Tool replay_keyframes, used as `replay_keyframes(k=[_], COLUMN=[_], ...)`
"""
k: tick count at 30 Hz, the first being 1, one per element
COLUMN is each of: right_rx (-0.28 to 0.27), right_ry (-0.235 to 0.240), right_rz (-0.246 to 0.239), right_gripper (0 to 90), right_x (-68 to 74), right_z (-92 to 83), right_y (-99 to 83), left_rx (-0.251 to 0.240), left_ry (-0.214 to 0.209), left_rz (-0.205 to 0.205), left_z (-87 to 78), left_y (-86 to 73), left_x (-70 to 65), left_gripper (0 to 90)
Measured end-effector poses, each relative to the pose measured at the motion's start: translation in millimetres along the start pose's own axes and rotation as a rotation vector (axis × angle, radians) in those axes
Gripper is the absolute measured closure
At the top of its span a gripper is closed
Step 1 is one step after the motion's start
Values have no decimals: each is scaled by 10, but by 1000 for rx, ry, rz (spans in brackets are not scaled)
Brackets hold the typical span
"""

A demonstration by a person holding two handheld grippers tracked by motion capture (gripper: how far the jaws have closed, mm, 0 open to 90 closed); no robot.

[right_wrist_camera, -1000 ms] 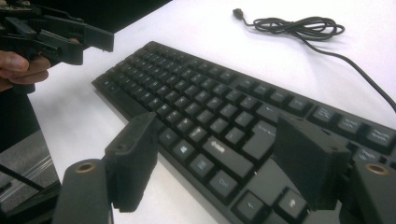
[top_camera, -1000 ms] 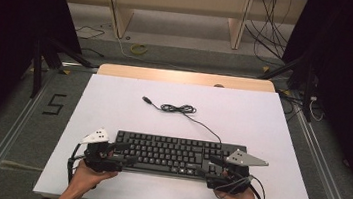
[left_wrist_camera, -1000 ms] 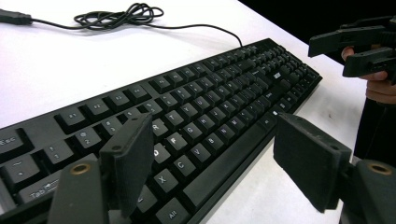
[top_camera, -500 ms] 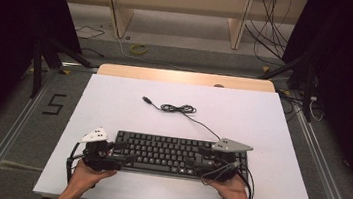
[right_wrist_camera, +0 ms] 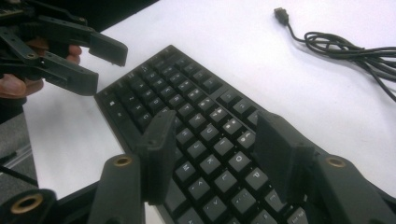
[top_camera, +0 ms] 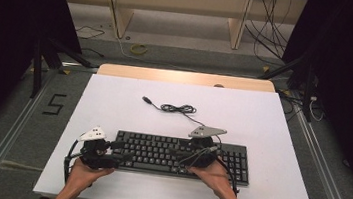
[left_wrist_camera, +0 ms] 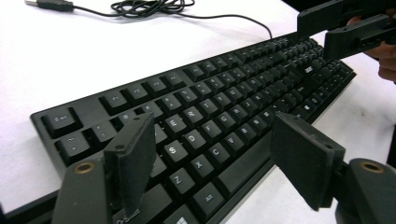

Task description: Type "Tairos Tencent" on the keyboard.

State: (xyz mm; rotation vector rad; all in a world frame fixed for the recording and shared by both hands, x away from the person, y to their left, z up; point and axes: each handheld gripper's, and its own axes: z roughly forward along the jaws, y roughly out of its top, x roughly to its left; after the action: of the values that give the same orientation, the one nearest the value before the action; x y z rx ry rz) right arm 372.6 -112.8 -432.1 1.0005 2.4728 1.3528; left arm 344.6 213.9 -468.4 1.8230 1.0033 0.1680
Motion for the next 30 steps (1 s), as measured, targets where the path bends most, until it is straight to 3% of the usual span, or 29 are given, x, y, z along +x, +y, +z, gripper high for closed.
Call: replay_keyframes(k=[6, 8, 12, 17, 22, 23, 30], right_rx=[9, 25, 36, 61, 76, 82, 119], right_ry=[7, 11, 16, 31, 43, 44, 53], right_rz=[9, 14, 17, 22, 20, 11, -2], right_gripper=[567, 607, 645, 730, 783, 807, 882], right_x=[-11, -13, -6, 16, 53, 74, 140], right_z=[120, 194, 269, 444, 555, 606, 770], right_y=[66, 98, 135, 205, 235, 247, 264], left_rx=[30, 44, 75, 114, 141, 151, 197], left_ry=[44, 50, 78, 112, 124, 127, 136], left_rz=[10, 21, 39, 52, 34, 35, 46], left_z=[-7, -13, -15, -24, -36, -37, -26], left_y=[-6, -6, -5, 6, 15, 15, 15], left_x=[26, 32, 39, 53, 80, 83, 76], left_gripper=[372, 452, 508, 652, 741, 784, 873])
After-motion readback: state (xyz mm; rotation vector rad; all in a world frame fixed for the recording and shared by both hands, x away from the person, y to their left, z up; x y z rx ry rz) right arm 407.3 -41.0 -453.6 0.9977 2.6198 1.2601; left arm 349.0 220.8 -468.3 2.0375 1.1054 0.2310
